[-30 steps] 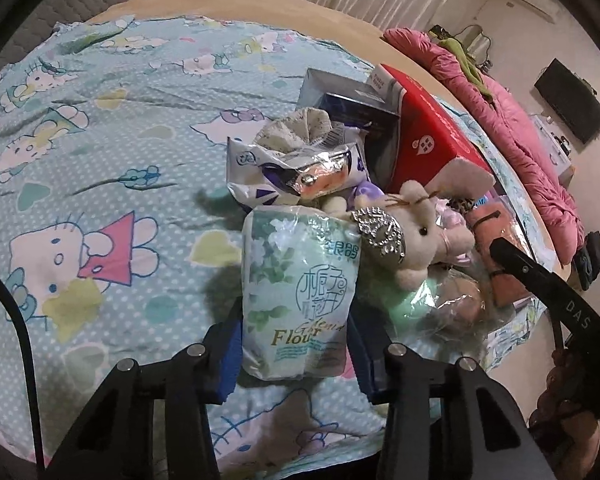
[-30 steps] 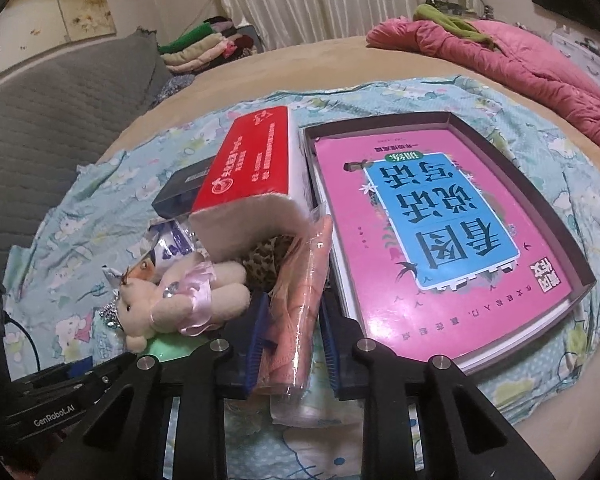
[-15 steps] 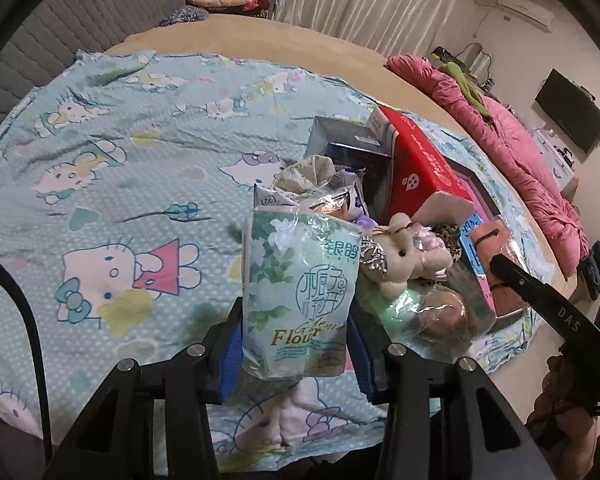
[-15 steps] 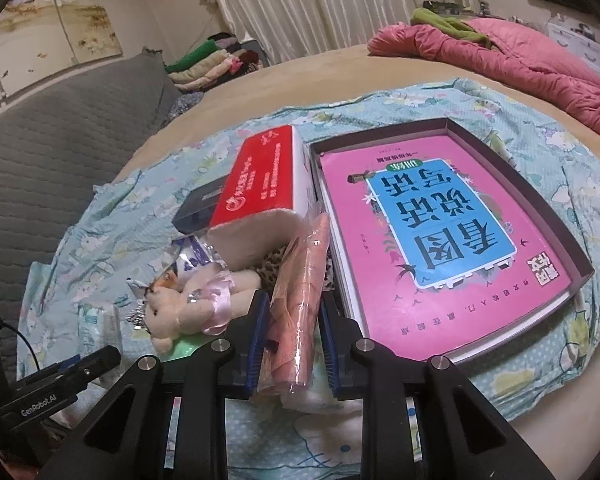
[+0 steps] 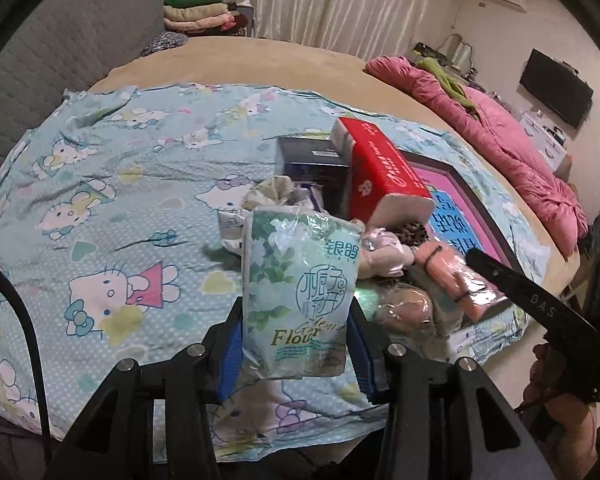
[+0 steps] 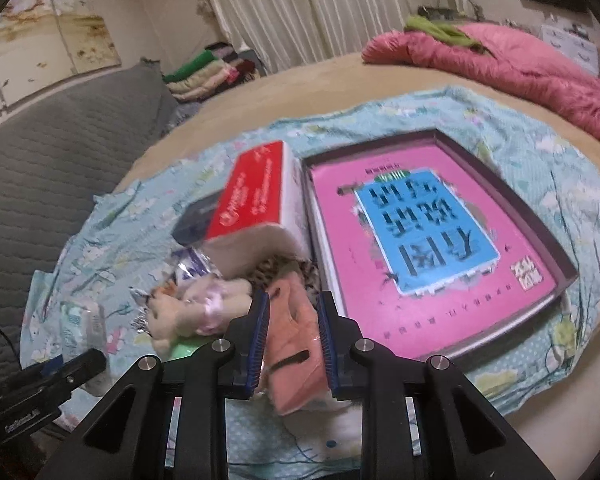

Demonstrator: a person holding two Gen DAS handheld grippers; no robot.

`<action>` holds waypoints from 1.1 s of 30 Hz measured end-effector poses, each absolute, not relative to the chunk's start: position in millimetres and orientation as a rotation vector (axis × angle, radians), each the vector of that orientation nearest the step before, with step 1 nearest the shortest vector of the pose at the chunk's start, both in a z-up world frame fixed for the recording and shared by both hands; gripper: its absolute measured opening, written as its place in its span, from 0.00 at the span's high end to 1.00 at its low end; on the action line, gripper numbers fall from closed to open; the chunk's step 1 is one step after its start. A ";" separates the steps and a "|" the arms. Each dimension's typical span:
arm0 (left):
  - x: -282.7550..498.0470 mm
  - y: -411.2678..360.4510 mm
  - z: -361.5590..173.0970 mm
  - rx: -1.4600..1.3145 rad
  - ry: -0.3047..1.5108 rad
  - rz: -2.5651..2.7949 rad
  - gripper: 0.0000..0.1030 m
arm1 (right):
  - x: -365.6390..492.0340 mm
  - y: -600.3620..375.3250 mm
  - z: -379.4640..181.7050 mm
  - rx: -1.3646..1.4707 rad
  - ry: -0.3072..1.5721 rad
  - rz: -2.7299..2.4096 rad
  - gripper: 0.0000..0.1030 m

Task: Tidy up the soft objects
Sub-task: 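Lift both held packs and carry them over the pink book tray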

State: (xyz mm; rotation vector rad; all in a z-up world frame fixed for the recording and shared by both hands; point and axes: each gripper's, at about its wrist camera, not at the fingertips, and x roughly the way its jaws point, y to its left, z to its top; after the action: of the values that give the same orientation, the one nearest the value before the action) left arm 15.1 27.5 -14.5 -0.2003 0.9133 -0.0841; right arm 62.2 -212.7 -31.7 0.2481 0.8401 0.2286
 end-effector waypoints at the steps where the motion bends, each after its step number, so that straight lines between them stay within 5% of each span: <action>1: 14.6 26.1 -13.7 -0.195 0.913 -0.085 0.55 | 63.3 -212.9 -33.8 0.249 0.854 0.234 0.75; 6: 12.5 23.4 -10.6 -0.198 0.911 -0.097 0.55 | 68.1 -203.7 -37.0 0.189 0.884 0.267 0.47; 12: 11.5 22.1 -9.6 -0.196 0.913 -0.111 0.55 | 74.3 -189.4 -44.7 0.092 0.916 0.255 0.43; 20: 11.5 13.8 -6.6 -0.183 0.911 -0.136 0.55 | 89.8 -223.3 -64.4 0.292 1.003 0.268 0.43; 24: 11.6 8.4 -3.9 -0.173 0.909 -0.142 0.55 | 90.9 -228.3 -64.1 0.313 0.992 0.271 0.57; 33: 17.3 -13.7 9.0 -0.140 0.897 -0.177 0.55 | 81.8 -243.5 -38.7 0.335 0.859 0.272 0.62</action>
State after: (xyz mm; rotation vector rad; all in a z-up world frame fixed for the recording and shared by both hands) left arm 17.3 -13.7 9.0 -0.1402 0.8974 -0.1770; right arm 81.8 -243.5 -38.7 0.3349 0.8590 0.2724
